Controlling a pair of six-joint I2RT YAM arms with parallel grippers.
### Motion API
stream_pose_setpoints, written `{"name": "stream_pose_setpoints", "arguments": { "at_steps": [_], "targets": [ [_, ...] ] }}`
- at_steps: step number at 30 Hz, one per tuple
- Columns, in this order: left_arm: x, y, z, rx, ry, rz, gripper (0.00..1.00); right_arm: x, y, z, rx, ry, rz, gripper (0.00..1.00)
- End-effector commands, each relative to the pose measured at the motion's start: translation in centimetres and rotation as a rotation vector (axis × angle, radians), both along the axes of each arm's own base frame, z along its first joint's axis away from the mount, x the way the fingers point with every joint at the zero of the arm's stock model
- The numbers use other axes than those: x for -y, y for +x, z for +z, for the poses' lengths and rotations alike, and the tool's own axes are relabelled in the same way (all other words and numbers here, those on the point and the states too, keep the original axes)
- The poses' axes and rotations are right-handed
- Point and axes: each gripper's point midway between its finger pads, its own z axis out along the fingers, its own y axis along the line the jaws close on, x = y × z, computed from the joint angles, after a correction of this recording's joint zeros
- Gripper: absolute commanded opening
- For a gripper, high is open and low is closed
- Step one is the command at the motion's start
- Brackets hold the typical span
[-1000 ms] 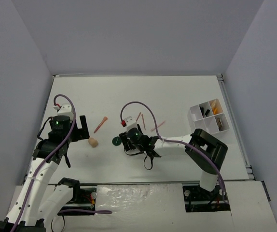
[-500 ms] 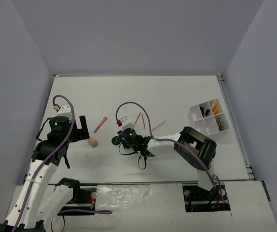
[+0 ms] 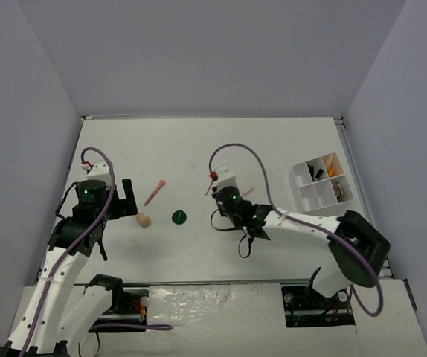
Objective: Organize the makeup
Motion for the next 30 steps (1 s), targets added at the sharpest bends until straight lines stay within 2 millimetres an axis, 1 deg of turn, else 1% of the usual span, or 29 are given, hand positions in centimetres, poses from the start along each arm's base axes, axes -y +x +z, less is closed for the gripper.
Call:
{"name": "stream_pose_setpoints", "arguments": {
  "at_steps": [1,3,6,8,10,11,15,19,21,25,28,30],
  "targets": [
    [-0.1,1.0,1.2,0.049,0.007,0.001,0.97,8.4,2.5,8.2,0.206,0.035,-0.171,0.0],
    [-0.2,1.0,1.2,0.049,0.008,0.002,0.97,12.1,2.8,9.7,0.252,0.046,-0.238,0.0],
    [-0.1,1.0,1.1,0.047,0.008,-0.001,0.97,16.1,3.0,11.1,0.293,0.081,-0.292,0.0],
    [-0.1,1.1,1.2,0.05,0.006,-0.003,0.97,19.5,3.8,11.1,0.296,0.086,-0.366,0.0],
    [-0.1,1.1,1.1,0.045,0.006,-0.004,0.97,21.9,4.6,10.4,0.277,0.09,-0.424,0.0],
    [0.0,1.1,1.1,0.045,0.005,-0.005,0.97,22.7,5.0,10.2,0.269,0.097,-0.443,0.0],
    [0.1,1.2,0.9,0.04,0.004,-0.014,0.97,24.3,6.3,9.7,0.281,0.15,-0.474,0.0],
    [0.1,1.0,1.1,0.044,0.001,-0.017,0.97,26.2,7.4,8.4,0.265,0.12,-0.52,0.0],
    [0.1,0.9,1.2,0.054,0.0,-0.016,0.97,26.5,8.1,7.4,0.244,0.11,-0.522,0.0],
    [0.2,0.9,1.5,0.065,-0.006,-0.022,0.97,27.0,9.0,6.1,0.222,0.083,-0.53,0.0],
    [0.3,0.9,1.6,0.07,-0.009,-0.027,0.97,26.9,9.5,4.7,0.199,0.078,-0.529,0.0],
    [0.4,0.9,1.6,0.07,-0.011,-0.03,0.97,27.1,9.7,4.2,0.193,0.071,-0.533,0.0]
  ]
}}
